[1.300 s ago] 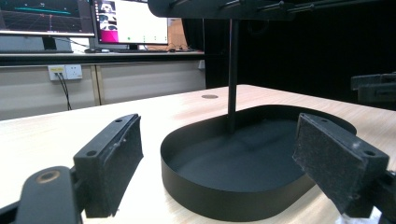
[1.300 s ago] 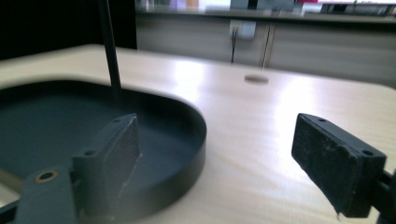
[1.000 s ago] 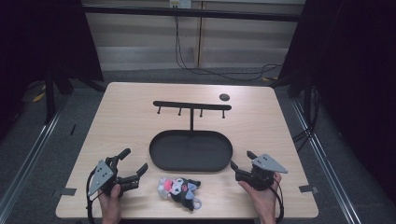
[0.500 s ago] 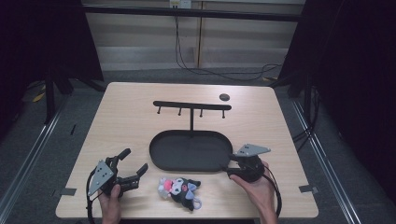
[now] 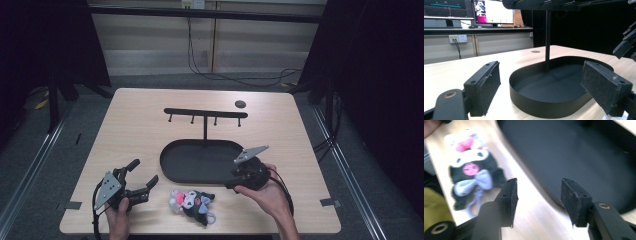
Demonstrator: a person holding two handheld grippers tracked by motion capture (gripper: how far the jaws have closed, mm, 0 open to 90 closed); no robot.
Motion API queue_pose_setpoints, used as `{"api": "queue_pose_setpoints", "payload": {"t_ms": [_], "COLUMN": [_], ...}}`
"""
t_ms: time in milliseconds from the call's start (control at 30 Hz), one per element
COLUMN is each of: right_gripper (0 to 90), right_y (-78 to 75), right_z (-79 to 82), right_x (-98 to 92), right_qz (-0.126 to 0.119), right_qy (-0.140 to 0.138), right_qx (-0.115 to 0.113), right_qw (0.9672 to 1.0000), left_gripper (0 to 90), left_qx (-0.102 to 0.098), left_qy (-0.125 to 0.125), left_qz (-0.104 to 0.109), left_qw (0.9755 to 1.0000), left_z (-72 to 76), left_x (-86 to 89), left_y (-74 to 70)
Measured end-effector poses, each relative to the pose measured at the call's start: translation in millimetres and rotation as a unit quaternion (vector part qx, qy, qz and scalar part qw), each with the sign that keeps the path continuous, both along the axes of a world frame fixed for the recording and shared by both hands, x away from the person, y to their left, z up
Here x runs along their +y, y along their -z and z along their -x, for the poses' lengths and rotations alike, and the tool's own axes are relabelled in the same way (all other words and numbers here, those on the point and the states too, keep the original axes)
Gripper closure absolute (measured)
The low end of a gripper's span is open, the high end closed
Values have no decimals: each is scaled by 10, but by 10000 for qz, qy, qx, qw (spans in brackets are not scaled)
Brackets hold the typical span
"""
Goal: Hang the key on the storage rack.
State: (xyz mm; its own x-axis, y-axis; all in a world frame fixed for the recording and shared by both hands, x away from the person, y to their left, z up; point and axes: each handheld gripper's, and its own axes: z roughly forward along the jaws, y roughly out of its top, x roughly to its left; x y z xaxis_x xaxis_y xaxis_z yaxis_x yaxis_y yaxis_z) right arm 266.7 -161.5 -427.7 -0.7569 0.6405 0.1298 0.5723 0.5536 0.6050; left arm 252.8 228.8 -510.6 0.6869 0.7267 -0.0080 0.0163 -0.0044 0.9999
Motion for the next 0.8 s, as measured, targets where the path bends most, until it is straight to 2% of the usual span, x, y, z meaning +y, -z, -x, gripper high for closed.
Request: {"api": "queue_pose_setpoints", "payload": {"t_ms": [67, 133, 167, 200, 267, 333, 433, 467, 567, 600, 700, 733, 767, 800], "right_gripper": [472, 488, 488, 545, 576, 613, 614, 623, 653, 700, 744, 763, 763, 771], "right_y": [-22, -37, -37, -33, -22, -1, 19, 37, 73, 85, 101, 119, 119, 144], "right_z": [-4, 3, 3, 4, 11, 14, 27, 46, 74, 82, 95, 101, 101, 105], "right_x": [65, 137, 137, 193, 232, 258, 288, 318, 370, 390, 426, 463, 463, 515], "right_qz": [103, 343, 343, 414, 433, 503, 573, 666, 740, 811, 817, 769, 769, 863], "right_qy": [-183, -380, -380, -536, -613, -707, -791, -905, -1094, -1157, -1221, -1344, -1344, -1416], "right_qx": [102, 266, 266, 482, 633, 739, 856, 924, 1117, 1116, 1131, 1225, 1225, 1326], "right_qw": [9997, 9983, 9983, 9965, 9952, 9935, 9915, 9894, 9849, 9837, 9827, 9803, 9803, 9772], "left_gripper": [154, 154, 154, 154, 154, 154, 154, 154, 154, 154, 154, 154, 154, 154], "left_qx": [1, -4, -4, -1, 1, 4, 5, 5, 5, 5, 6, 5, 5, 1], "left_qy": [-4, -6, -6, -14, -5, -11, -13, -12, -15, -13, -13, -13, -13, -7], "left_qz": [10, 7, 7, 11, 9, 13, 14, 14, 12, 11, 12, 11, 11, 6], "left_qw": [10000, 10000, 10000, 10000, 10000, 10000, 10000, 10000, 10000, 10000, 10000, 10000, 10000, 10000], "left_z": [1, 0, 0, 1, 1, 2, 3, 3, 3, 3, 3, 2, 2, 2], "left_x": [-2, -2, -2, -2, -2, -2, -3, -3, -3, -3, -3, -3, -3, -2], "left_y": [1, 1, 1, 1, 1, 1, 1, 1, 1, 1, 1, 1, 1, 1]}}
